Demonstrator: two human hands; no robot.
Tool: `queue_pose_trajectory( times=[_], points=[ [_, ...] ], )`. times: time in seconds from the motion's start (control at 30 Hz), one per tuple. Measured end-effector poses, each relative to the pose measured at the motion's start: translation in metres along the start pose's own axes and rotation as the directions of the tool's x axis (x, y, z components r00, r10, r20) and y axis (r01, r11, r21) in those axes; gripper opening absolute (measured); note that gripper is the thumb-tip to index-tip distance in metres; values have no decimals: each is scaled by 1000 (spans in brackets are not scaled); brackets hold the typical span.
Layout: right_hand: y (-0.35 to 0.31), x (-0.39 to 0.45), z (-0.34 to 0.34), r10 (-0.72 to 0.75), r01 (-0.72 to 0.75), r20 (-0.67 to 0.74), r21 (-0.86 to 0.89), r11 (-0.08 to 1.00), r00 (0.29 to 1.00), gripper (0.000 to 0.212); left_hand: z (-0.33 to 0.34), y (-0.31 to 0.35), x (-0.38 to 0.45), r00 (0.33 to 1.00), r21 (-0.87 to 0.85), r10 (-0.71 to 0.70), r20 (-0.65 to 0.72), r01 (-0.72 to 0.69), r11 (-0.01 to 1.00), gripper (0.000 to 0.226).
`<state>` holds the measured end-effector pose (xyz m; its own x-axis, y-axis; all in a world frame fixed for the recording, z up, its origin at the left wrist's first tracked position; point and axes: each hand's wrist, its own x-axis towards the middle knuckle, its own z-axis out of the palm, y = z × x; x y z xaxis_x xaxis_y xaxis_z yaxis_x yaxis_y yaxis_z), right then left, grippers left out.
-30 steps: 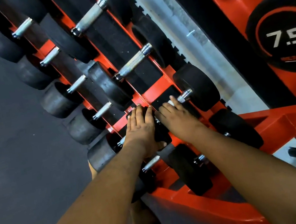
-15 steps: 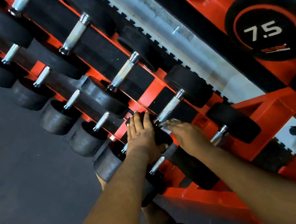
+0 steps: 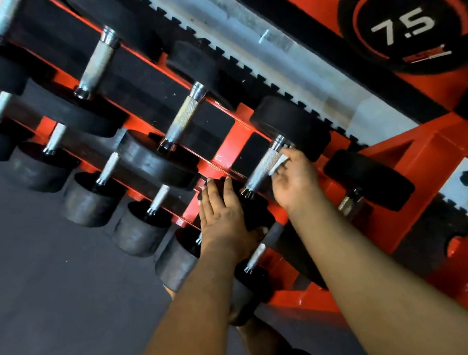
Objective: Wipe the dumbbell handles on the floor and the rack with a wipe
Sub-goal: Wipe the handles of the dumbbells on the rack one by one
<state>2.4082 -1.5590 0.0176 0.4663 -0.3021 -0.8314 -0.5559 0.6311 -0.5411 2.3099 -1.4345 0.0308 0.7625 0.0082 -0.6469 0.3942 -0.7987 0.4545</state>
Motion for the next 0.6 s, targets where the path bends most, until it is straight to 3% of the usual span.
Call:
queue_pose_trajectory(
  times=[0.13, 0.27, 0.33, 0.47, 0.6],
  points=[
    [22, -28, -6, -20, 40, 83, -240, 970, 996, 13, -1, 1, -1, 1000, 3, 1, 11, -1, 1000, 133],
    [5, -17, 8, -99, 101, 17, -223, 970, 995, 11, -2, 1, -1, 1000, 4, 3, 11, -3, 1000, 132],
    [-3, -6, 15, -80, 61, -57, -277, 959, 995, 14, -2, 2, -1, 1000, 8, 7, 17, -7, 1000, 132],
    [-3, 2, 9, 75, -51, 71, -290, 956, 995, 11, -3, 1, -2, 1000, -4, 5, 17, -5, 1000, 132],
    [-6, 5, 0, -9, 20, 54, -194, 981, 998, 24, -2, 0, -1, 1000, -1, 10, 21, -10, 1000, 131]
  ],
)
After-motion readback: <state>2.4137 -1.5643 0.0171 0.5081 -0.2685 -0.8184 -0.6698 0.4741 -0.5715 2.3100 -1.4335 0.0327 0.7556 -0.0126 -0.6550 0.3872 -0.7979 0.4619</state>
